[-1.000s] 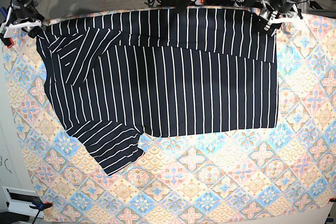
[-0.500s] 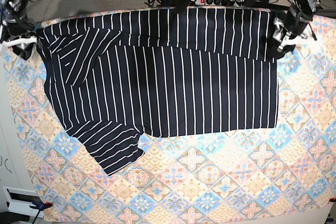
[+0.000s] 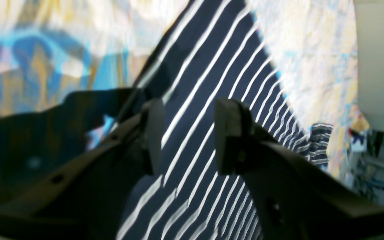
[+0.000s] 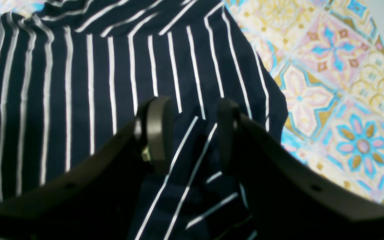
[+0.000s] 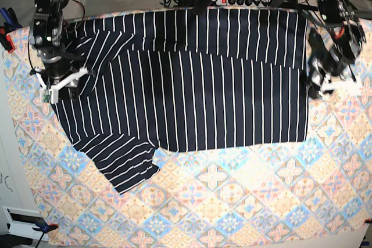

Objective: Fold the T-shirt properly
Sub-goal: 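Release and move both grippers down the shirt's sides toward the hem, then grasp the shirt's side edges with both grippers near the hem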

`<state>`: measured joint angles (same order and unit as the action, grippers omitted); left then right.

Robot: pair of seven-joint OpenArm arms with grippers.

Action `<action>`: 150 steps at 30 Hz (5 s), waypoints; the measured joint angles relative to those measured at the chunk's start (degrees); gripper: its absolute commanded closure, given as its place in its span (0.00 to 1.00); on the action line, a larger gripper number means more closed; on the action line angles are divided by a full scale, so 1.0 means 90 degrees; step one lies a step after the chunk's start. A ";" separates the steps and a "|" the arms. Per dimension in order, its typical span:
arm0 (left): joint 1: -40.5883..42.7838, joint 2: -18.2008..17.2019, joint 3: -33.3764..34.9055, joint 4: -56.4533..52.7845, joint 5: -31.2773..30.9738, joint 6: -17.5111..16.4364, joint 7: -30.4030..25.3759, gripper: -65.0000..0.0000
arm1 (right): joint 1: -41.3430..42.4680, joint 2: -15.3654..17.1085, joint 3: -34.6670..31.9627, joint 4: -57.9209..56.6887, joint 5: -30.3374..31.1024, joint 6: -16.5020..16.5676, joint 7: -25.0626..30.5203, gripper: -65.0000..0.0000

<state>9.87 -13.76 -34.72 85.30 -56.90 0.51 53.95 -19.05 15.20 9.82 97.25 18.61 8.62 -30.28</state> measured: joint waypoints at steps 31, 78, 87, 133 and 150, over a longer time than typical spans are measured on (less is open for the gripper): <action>-0.2863 0.0170 0.0250 -0.3325 0.3065 -0.0034 -0.0840 0.62 | 0.0860 -0.0032 -0.0211 -0.0474 -0.0022 0.0012 -0.0760 0.66; -0.2749 0.0170 0.0260 -0.3580 0.3106 -0.0119 -0.1542 0.33 | 0.0816 -0.0046 -0.0211 -0.0459 -0.0022 0.0017 -0.0741 0.66; -0.2715 0.0410 0.1030 -0.3478 0.3160 -0.0053 -0.1855 0.33 | 0.0814 -0.0046 -0.0211 -0.0435 -0.0022 0.0017 -0.0738 0.66; -0.1591 0.0663 0.1073 -0.2395 0.2890 -0.0206 -0.1620 1.00 | 0.4058 0.0755 -0.1406 -0.4350 -0.0017 0.0019 -0.0282 0.37; -0.1047 0.0663 0.1071 -0.1625 0.2222 -0.0073 -0.1282 1.00 | 0.5115 0.0925 -0.3747 -0.7111 -0.0019 0.0041 0.1632 0.37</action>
<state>0.45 -7.79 -25.08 70.67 -36.91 -0.14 42.41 26.98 23.53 -23.90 33.26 18.44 8.99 -15.59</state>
